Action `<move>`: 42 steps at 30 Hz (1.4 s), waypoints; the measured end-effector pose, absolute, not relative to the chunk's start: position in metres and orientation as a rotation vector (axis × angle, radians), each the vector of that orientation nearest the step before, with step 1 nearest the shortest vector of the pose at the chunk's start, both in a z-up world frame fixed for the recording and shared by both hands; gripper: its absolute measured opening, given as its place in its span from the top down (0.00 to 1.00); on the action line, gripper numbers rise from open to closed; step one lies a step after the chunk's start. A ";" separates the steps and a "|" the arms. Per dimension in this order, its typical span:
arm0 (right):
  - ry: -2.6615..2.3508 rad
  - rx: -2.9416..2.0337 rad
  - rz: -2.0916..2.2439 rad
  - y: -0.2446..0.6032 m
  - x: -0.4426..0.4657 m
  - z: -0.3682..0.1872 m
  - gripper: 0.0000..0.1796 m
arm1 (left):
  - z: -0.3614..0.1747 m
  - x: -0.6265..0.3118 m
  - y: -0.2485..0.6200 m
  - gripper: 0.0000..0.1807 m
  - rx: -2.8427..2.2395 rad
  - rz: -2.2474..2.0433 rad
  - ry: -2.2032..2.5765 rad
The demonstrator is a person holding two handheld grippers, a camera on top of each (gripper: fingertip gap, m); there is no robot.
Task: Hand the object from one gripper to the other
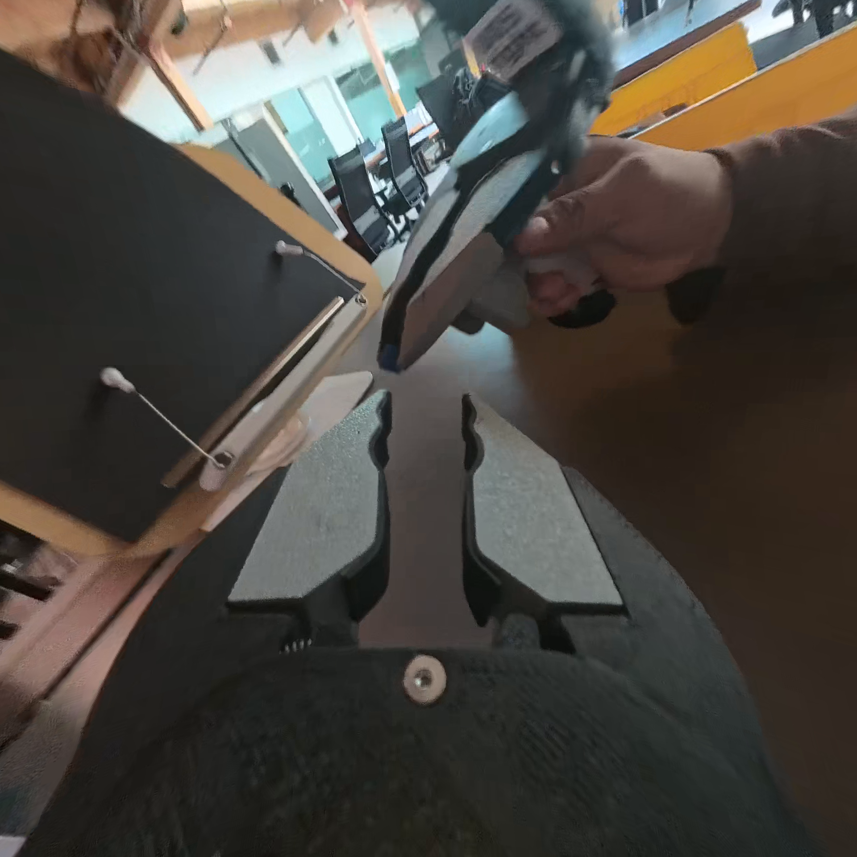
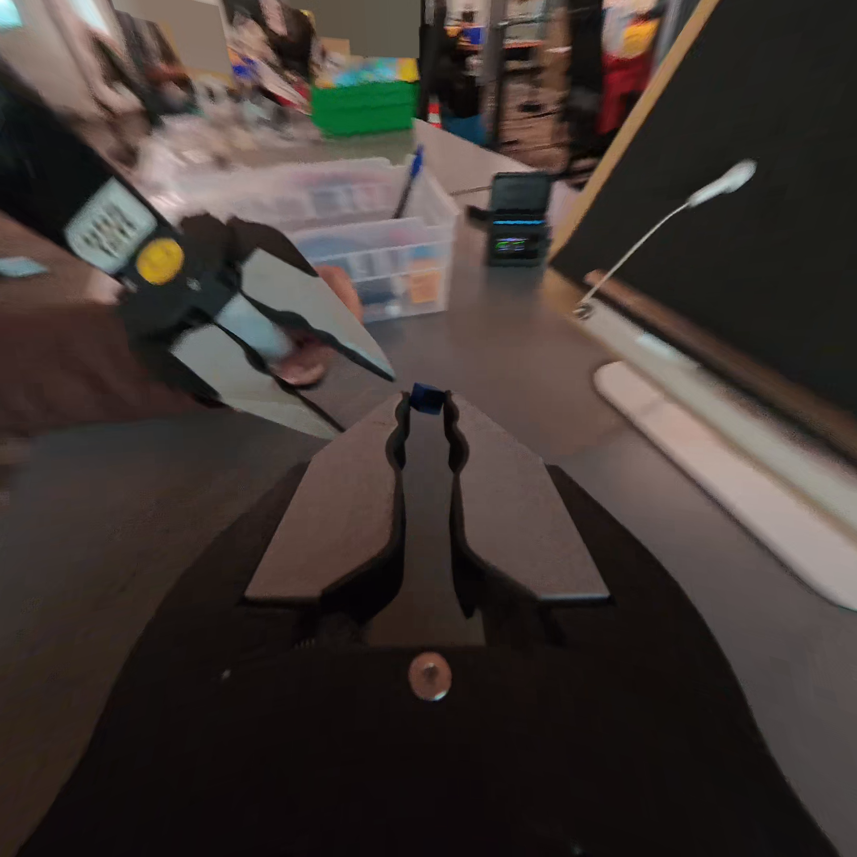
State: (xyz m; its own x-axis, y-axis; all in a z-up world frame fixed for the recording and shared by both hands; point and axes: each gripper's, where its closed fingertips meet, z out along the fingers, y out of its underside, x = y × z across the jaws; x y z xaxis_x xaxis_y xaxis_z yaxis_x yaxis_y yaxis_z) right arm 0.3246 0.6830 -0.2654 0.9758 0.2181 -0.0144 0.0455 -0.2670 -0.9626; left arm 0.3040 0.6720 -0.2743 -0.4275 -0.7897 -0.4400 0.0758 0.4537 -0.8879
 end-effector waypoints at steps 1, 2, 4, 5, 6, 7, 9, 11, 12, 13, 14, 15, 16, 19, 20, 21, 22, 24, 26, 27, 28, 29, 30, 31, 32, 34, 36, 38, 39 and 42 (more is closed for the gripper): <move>-0.235 -1.849 0.019 0.683 0.329 -0.266 0.95 | -0.276 0.306 0.675 0.85 -0.666 -1.151 1.739; -0.271 -1.861 -0.123 0.683 0.334 -0.266 0.95 | -0.276 0.307 0.678 0.85 -0.714 -1.180 1.732; -0.357 -1.866 -0.335 0.684 0.334 -0.268 0.94 | -0.277 0.310 0.686 0.85 -0.807 -1.221 1.714; -0.405 -1.870 -0.402 0.684 0.330 -0.270 0.94 | -0.277 0.312 0.690 0.85 -0.845 -1.236 1.707; -0.448 -1.869 -0.454 0.685 0.325 -0.272 0.94 | -0.277 0.312 0.692 0.85 -0.879 -1.250 1.698; -0.488 -1.858 -0.499 0.687 0.320 -0.273 0.94 | -0.278 0.313 0.694 0.86 -0.908 -1.270 1.692; -0.553 -1.830 -0.615 0.688 0.315 -0.272 0.94 | -0.275 0.312 0.692 0.85 -0.952 -1.353 1.687; -0.615 -1.805 -0.745 0.689 0.314 -0.271 0.94 | -0.270 0.309 0.687 0.84 -0.997 -1.480 1.673; -0.640 -1.790 -0.810 0.690 0.314 -0.270 0.94 | -0.266 0.307 0.684 0.84 -1.016 -1.549 1.665; -0.660 -1.775 -0.863 0.690 0.314 -0.269 0.94 | -0.263 0.306 0.683 0.84 -1.036 -1.606 1.656; -0.675 -1.762 -0.898 0.691 0.312 -0.269 0.94 | -0.261 0.305 0.683 0.85 -1.050 -1.649 1.648; -0.690 -1.751 -0.914 0.692 0.310 -0.268 0.94 | -0.260 0.305 0.683 0.85 -1.064 -1.676 1.642; -0.708 -1.742 -0.923 0.693 0.306 -0.268 0.94 | -0.259 0.305 0.684 0.85 -1.078 -1.692 1.636; -0.754 -1.700 -0.997 0.695 0.300 -0.266 0.94 | -0.258 0.304 0.684 0.87 -1.087 -1.731 1.630; -0.763 -1.689 -1.017 0.695 0.299 -0.265 0.94 | -0.259 0.304 0.683 0.88 -1.087 -1.736 1.637; -0.768 -1.687 -1.023 0.696 0.297 -0.265 0.94 | -0.260 0.303 0.682 0.91 -1.084 -1.736 1.649; -0.774 -1.684 -1.022 0.697 0.295 -0.266 0.94 | -0.261 0.303 0.681 0.94 -1.076 -1.733 1.662; -0.777 -1.685 -1.034 0.697 0.294 -0.267 0.94 | -0.263 0.303 0.679 0.94 -1.060 -1.717 1.681; -0.779 -1.699 -0.999 0.697 0.294 -0.271 0.94 | -0.267 0.304 0.681 0.94 -1.053 -1.677 1.713; -0.765 -1.727 -0.950 0.697 0.296 -0.274 0.92 | -0.269 0.305 0.682 0.94 -1.048 -1.641 1.718; -0.722 -1.759 -0.883 0.697 0.299 -0.277 0.92 | -0.270 0.307 0.685 0.95 -1.036 -1.597 1.708; -0.673 -1.783 -0.786 0.696 0.300 -0.278 0.93 | -0.271 0.308 0.688 0.94 -1.019 -1.547 1.702; -0.622 -1.800 -0.673 0.696 0.301 -0.278 0.93 | -0.272 0.310 0.691 0.94 -1.000 -1.482 1.700; -0.565 -1.820 -0.551 0.694 0.302 -0.277 0.93 | -0.272 0.311 0.695 0.94 -0.974 -1.413 1.689; -0.500 -1.837 -0.427 0.693 0.304 -0.276 0.92 | -0.271 0.312 0.698 0.94 -0.944 -1.359 1.669; -0.388 -1.839 -0.145 0.691 0.302 -0.272 0.89 | -0.268 0.313 0.702 0.94 -0.891 -1.283 1.638; -0.244 -1.820 0.092 0.690 0.306 -0.266 0.81 | -0.267 0.313 0.700 0.94 -0.820 -1.226 1.632; -0.169 -1.780 0.291 0.688 0.306 -0.261 0.81 | -0.265 0.312 0.696 0.94 -0.724 -1.172 1.623; -0.139 -1.754 0.365 0.687 0.306 -0.259 0.81 | -0.264 0.311 0.693 0.94 -0.664 -1.142 1.615; -0.081 -1.722 0.554 0.685 0.304 -0.258 0.84 | -0.258 0.306 0.681 0.94 -0.492 -1.090 1.586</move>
State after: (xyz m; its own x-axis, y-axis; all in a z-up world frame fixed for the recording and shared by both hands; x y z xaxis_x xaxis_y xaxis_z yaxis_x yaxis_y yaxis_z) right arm 0.3043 0.6855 -0.2576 0.8818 0.3500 -0.3162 -0.2441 -0.2351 -0.9408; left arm 0.3065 0.6814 -0.2582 -0.3176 -0.7799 -0.5393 0.2243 0.4908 -0.8419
